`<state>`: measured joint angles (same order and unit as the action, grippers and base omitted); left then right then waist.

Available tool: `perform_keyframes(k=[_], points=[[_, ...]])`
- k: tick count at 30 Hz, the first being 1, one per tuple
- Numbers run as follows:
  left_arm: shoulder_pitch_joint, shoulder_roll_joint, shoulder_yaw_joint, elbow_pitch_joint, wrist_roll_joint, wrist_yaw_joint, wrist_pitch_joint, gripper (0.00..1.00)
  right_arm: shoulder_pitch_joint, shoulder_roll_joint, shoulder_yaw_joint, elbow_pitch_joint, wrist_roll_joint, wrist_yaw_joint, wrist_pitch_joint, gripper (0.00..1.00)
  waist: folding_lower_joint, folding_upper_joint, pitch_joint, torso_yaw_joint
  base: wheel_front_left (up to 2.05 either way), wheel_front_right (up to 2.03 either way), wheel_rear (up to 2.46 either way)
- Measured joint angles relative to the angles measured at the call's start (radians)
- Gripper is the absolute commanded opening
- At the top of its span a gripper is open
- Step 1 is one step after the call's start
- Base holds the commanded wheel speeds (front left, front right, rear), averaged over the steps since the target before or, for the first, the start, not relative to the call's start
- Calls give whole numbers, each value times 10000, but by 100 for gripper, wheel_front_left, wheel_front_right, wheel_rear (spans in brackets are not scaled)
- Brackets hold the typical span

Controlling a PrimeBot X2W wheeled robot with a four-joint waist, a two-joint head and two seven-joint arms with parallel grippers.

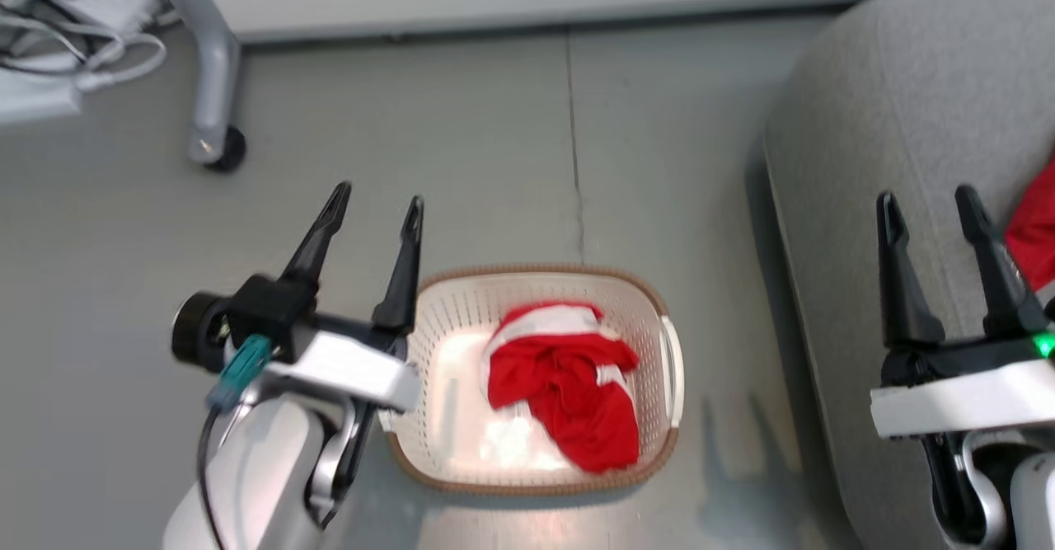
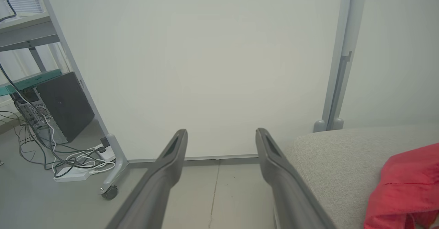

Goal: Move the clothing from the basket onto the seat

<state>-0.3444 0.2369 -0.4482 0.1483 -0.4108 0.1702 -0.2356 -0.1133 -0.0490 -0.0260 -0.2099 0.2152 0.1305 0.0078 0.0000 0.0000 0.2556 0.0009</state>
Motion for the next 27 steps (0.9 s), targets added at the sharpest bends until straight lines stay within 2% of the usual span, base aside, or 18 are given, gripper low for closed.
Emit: perform_keyframes(k=[8,16,22,23,27], points=[[-2215,-830,-631,2489,247,-681,35,100,-1484,-12,546,-56,221,0,-583,100,0,0,2311,-629,0,0,0],[-3988,-1133,-1114,5476,401,-1565,460,100,-2580,-13,1407,336,656,0,-1576,100,0,0,4424,-1734,0,0,0],[-5012,-1005,-1478,7710,558,-2178,1030,100,-2967,-21,2067,771,1197,0,-2224,100,0,0,5623,-2807,0,0,0],[-5275,-869,-1546,8362,596,-2307,1229,100,-3075,-17,2280,945,1434,0,-2382,100,0,0,5938,-3186,0,0,0],[-5739,-591,-1639,9327,658,-2495,1524,100,-3219,-17,2623,1260,1829,0,-2579,100,0,0,6488,-3881,0,0,0]])
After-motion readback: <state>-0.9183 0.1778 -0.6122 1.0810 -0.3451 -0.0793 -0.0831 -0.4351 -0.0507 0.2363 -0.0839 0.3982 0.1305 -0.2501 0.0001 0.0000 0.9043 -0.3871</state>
